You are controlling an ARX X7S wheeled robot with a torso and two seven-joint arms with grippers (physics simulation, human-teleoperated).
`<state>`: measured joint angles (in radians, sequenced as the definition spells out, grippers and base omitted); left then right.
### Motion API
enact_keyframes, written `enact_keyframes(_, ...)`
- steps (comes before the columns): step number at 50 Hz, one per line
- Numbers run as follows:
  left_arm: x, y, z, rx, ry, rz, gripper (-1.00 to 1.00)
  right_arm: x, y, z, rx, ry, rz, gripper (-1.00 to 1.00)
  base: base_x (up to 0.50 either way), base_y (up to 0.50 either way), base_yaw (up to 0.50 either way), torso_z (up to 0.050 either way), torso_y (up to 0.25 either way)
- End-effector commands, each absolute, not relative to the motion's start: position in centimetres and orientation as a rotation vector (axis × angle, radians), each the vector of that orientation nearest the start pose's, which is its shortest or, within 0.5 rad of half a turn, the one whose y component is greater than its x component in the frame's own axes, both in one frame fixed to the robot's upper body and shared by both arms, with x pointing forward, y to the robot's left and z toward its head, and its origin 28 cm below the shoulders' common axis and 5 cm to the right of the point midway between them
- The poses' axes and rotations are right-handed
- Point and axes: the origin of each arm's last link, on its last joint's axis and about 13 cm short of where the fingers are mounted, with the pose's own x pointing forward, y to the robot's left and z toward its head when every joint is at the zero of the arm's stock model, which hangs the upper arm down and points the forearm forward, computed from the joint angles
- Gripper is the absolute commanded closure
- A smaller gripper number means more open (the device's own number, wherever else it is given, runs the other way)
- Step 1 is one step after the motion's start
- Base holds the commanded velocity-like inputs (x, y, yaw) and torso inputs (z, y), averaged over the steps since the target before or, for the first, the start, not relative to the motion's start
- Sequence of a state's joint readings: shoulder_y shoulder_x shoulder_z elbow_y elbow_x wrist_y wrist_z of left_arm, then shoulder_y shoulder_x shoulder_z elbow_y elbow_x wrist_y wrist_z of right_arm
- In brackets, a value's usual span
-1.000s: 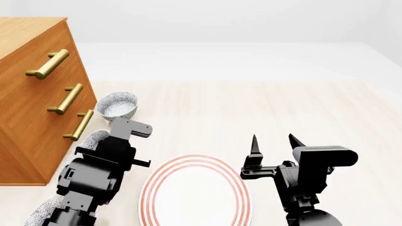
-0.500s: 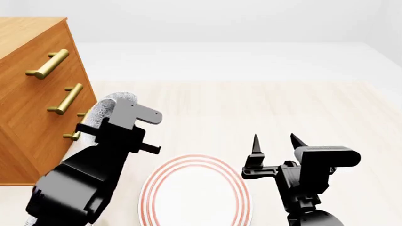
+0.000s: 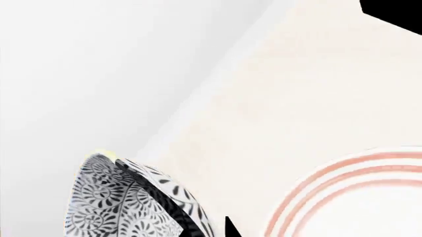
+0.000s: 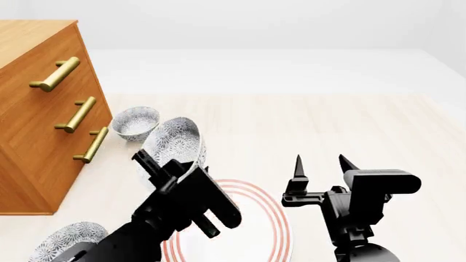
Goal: Put the bowl in the middle on the plate.
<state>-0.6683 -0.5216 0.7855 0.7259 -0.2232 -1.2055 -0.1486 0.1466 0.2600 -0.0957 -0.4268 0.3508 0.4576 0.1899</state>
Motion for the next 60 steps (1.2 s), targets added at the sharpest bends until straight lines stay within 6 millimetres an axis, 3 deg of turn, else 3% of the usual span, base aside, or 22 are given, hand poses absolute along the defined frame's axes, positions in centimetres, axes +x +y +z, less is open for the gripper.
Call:
enact_keyframes(1,19.2,18.3,16.7,0.964,-0.01,-0.694,1.0,22.7,-11.5,10.5,0.045,-0.068,0.048,-1.0,0.0,0.0,0.0,0.0,0.0)
enact_keyframes(32,17.8,16.8,17.4,1.449,-0.095,-0.917,1.0,22.5,-11.6,10.6,0.048,-0.078,0.042,-1.0,0.0,0.0,0.0,0.0,0.0)
enact_keyframes(60,19.9,16.9,15.7,1.465,0.01,-0.95,1.0,22.1,-11.8,10.4,0.057,-0.081,0.032,-1.0,0.0,0.0,0.0,0.0,0.0)
